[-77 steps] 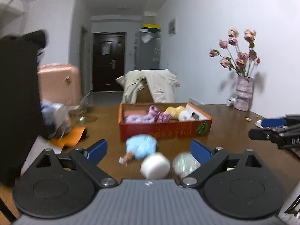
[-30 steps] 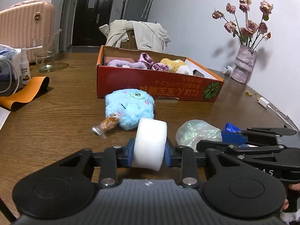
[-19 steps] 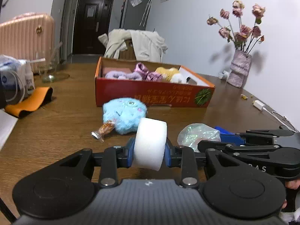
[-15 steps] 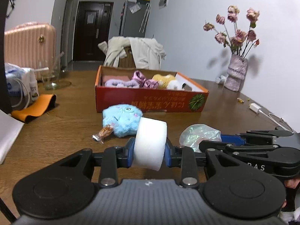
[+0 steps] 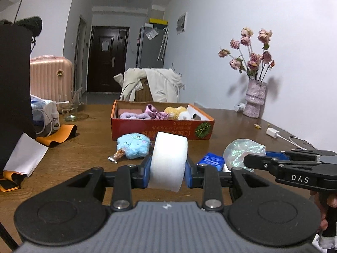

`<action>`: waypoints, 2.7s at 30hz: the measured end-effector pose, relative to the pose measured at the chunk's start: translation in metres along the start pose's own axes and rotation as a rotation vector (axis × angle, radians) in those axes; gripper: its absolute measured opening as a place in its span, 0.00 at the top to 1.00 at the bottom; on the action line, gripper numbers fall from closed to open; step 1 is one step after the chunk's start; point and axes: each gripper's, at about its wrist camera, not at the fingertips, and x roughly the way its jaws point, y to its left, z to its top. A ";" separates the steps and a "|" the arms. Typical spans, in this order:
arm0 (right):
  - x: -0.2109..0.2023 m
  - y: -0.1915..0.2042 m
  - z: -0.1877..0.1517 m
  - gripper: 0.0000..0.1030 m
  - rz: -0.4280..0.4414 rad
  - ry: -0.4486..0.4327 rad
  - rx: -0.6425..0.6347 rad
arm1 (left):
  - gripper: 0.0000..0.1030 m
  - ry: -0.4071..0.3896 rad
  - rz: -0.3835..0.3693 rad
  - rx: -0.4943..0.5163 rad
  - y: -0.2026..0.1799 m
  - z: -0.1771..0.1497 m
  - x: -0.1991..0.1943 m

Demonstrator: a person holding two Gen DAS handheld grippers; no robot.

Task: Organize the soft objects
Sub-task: 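Carry the foam roll and clear bag together over the cardboard box, then open both grippers to drop the foam roll and bag, then lift away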

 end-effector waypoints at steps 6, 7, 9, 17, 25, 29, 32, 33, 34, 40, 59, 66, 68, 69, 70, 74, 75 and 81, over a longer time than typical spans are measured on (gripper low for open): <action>-0.020 0.003 -0.006 0.72 0.003 -0.029 0.001 | 0.70 -0.025 -0.005 0.014 -0.010 -0.004 -0.020; -0.022 0.004 -0.006 0.72 0.003 -0.032 0.001 | 0.70 -0.028 -0.005 0.015 -0.012 -0.004 -0.022; -0.024 0.005 -0.007 0.72 -0.001 -0.036 0.002 | 0.70 -0.033 -0.006 0.018 -0.013 -0.004 -0.023; -0.024 0.003 -0.005 0.72 -0.008 -0.041 0.005 | 0.70 -0.037 -0.005 0.016 -0.011 -0.002 -0.022; -0.012 0.000 0.002 0.72 -0.009 -0.032 0.007 | 0.70 -0.025 -0.005 0.007 -0.007 0.003 -0.009; 0.000 -0.005 0.015 0.72 -0.006 -0.041 -0.008 | 0.70 -0.024 -0.010 0.011 -0.006 0.014 0.006; 0.011 -0.012 0.029 0.72 -0.001 -0.055 -0.010 | 0.70 -0.033 -0.014 0.026 -0.004 0.026 0.019; 0.015 -0.014 0.033 0.72 0.002 -0.057 -0.008 | 0.70 -0.037 -0.015 0.028 -0.004 0.030 0.023; 0.020 -0.017 0.038 0.72 0.005 -0.058 -0.002 | 0.70 -0.038 -0.016 0.028 -0.003 0.035 0.030; 0.060 -0.037 0.066 0.72 0.005 -0.055 0.008 | 0.70 -0.043 -0.020 0.044 0.004 0.064 0.075; 0.271 -0.122 0.161 0.72 0.025 0.150 0.018 | 0.70 0.161 -0.037 0.037 0.032 0.153 0.286; 0.373 -0.141 0.156 0.68 -0.002 0.352 0.066 | 0.62 0.391 -0.043 -0.001 0.048 0.140 0.376; 0.394 -0.143 0.148 0.63 -0.035 0.391 0.069 | 0.59 0.418 -0.038 -0.005 0.053 0.129 0.387; 0.401 -0.144 0.144 0.63 -0.040 0.410 0.071 | 0.58 0.425 -0.030 0.001 0.054 0.125 0.390; 0.407 -0.143 0.138 0.63 -0.036 0.426 0.069 | 0.56 0.426 -0.031 0.007 0.054 0.124 0.391; 0.416 -0.137 0.130 0.61 -0.041 0.444 0.042 | 0.50 0.425 -0.023 0.015 0.056 0.119 0.390; 0.415 -0.135 0.131 0.58 -0.043 0.443 0.037 | 0.49 0.424 -0.019 0.015 0.056 0.120 0.390; 0.386 -0.128 0.151 0.40 -0.078 0.380 -0.014 | 0.47 0.386 0.005 0.021 0.058 0.135 0.368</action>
